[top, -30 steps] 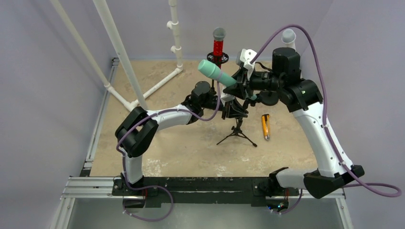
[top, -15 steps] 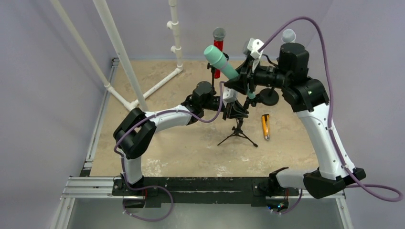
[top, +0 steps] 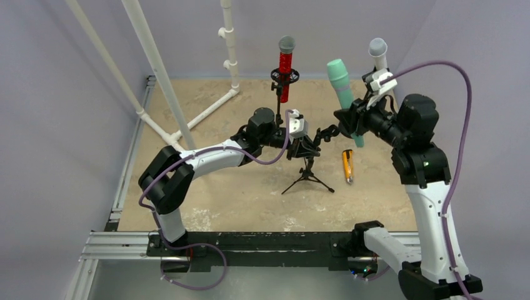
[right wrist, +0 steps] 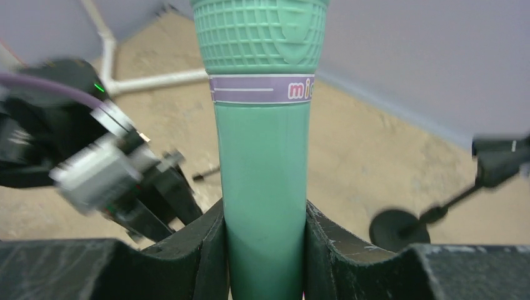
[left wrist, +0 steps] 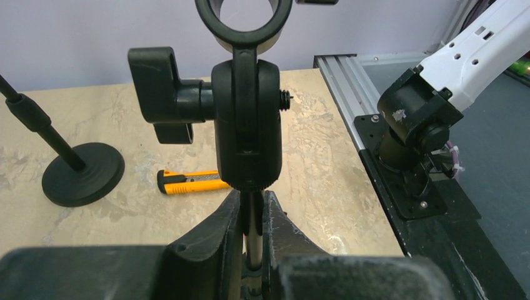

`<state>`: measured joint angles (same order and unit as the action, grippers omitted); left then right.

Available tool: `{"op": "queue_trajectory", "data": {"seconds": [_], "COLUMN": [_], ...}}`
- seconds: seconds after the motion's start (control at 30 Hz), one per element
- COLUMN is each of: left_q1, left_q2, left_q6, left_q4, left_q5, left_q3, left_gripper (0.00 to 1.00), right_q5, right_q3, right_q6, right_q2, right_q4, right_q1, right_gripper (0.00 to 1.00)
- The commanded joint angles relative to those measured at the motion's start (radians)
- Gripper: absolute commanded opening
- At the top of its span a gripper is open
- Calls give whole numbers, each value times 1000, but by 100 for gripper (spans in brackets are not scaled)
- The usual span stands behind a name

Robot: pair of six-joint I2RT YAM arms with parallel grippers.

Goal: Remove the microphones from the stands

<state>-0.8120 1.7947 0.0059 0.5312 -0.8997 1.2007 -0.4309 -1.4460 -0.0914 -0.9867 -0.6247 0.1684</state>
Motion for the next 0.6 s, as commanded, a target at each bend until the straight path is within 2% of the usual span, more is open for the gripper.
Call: {"op": "queue_trajectory", "data": {"seconds": [0.0, 0.23, 0.43, 0.57], "left_q1": [14, 17, 18, 19], "left_q2": [-42, -55, -57, -60], "left_q6": [70, 74, 76, 77], "left_q4": [-127, -138, -140, -142], "left_q5": [-8, -7, -7, -9], "left_q3": [-28, -34, -39, -33], "left_gripper": [0, 0, 0, 0], "right_q5": [130, 263, 419, 412], "right_q3": [219, 479, 541, 595], "right_q6": [24, 23, -97, -169], "right_q2": [79, 169, 78, 26], "right_q4": [39, 46, -39, -56], "right_q1": [-49, -133, -183, -279], "right_gripper": [0, 0, 0, 0]}}
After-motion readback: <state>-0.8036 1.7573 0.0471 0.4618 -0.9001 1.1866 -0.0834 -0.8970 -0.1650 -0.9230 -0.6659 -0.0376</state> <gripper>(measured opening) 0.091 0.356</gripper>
